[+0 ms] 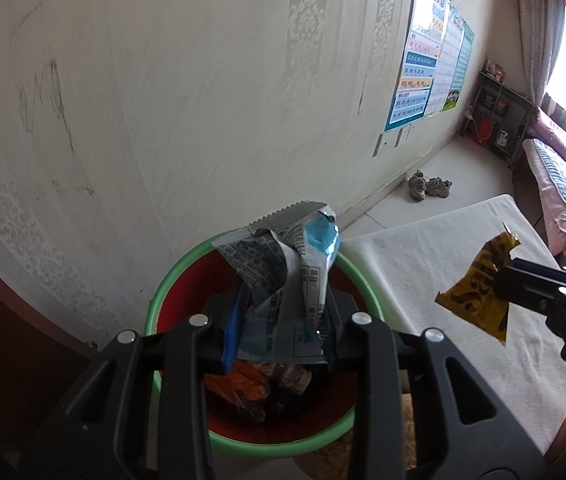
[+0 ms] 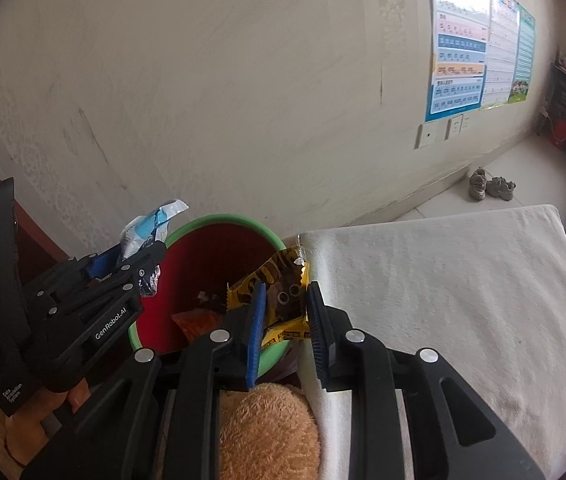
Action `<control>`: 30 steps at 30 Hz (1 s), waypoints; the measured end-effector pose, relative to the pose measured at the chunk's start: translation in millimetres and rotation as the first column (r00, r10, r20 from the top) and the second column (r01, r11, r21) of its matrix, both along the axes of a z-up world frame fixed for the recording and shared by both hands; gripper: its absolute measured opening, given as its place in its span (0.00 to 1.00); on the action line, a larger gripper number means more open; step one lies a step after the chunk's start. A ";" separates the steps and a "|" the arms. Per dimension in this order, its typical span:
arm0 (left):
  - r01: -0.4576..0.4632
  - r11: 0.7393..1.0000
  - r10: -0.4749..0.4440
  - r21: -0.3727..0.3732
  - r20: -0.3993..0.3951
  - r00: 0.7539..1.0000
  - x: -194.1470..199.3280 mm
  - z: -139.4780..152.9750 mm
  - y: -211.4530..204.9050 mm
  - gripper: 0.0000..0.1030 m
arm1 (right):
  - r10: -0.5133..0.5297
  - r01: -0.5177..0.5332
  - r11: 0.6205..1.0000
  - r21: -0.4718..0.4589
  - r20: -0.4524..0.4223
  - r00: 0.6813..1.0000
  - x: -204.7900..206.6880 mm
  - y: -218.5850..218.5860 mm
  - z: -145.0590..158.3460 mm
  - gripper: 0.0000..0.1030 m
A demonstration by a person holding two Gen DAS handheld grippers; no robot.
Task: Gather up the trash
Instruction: 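Open both grippers over the bucket, dropping the two wrappers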
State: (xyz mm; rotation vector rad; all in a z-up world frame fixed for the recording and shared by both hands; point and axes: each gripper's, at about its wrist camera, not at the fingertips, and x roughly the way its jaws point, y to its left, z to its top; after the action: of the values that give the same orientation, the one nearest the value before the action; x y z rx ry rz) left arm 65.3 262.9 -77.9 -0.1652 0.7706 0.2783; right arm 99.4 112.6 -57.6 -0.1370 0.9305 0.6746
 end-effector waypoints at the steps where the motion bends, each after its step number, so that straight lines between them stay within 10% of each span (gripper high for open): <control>1: -0.006 1.000 0.006 -0.005 -0.006 1.000 0.1 -2.9 2.3 0.30 | 0.006 -0.006 1.000 -0.004 -0.001 1.000 0.8 2.4 -1.8 0.21; 30: -0.067 0.997 0.060 -0.044 -0.142 0.988 0.2 -59.1 32.4 0.30 | 0.061 -0.068 0.995 -0.080 -0.077 0.995 7.4 39.5 -47.2 0.20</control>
State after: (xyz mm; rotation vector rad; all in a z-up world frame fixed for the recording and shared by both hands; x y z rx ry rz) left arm 65.5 295.3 -137.0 -0.2177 0.9135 0.3345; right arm 106.8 152.2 -104.8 -0.2169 1.0291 0.7053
